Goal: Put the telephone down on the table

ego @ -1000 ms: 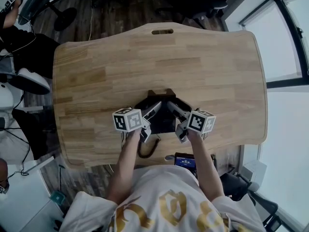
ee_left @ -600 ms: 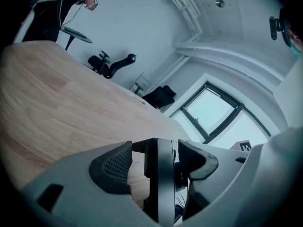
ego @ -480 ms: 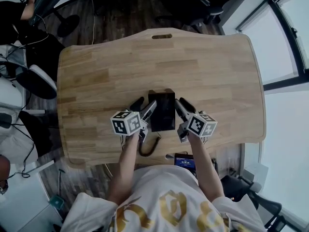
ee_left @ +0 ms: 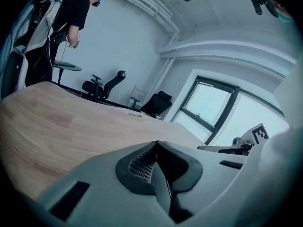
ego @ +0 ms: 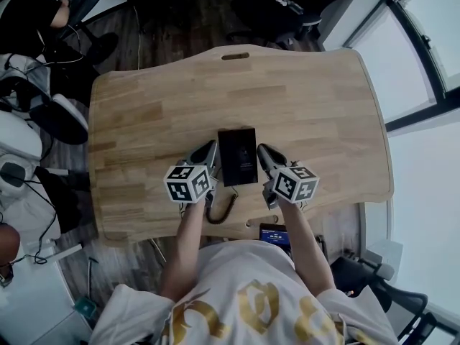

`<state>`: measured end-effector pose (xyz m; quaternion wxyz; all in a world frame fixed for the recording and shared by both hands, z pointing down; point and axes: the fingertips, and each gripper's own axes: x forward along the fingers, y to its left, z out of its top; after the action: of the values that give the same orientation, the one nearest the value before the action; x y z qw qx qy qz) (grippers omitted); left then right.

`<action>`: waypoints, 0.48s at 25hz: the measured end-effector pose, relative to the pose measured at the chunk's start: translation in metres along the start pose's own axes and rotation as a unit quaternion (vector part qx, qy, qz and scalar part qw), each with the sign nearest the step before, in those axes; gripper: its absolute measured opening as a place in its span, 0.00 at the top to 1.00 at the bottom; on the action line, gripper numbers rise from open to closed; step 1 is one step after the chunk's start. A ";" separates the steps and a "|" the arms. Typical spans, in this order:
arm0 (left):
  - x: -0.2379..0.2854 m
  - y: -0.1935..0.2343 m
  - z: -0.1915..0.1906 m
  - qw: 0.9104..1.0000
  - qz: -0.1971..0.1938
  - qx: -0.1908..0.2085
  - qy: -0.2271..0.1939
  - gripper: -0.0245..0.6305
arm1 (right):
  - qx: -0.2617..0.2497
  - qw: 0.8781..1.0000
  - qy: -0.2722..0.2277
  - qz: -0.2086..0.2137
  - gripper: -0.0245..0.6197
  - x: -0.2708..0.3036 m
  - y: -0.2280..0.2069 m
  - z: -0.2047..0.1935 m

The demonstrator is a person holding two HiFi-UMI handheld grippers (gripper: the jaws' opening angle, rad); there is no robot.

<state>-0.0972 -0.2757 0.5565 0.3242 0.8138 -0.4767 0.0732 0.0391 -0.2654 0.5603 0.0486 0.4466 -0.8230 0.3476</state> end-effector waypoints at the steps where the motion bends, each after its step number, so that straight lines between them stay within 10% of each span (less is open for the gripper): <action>1: -0.005 -0.004 0.001 1.000 -0.002 0.003 -0.005 0.95 | -0.011 1.000 -0.002 0.000 0.94 -0.004 0.005 0.001; 12: -0.061 -0.050 0.024 0.997 -0.027 0.046 -0.057 0.95 | -0.047 0.997 -0.057 0.007 0.94 -0.052 0.052 0.021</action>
<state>-0.0934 -0.2288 0.4885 0.2606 0.8434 -0.4682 0.0393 0.0348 -0.2226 0.4968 0.0200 0.4574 -0.8428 0.2828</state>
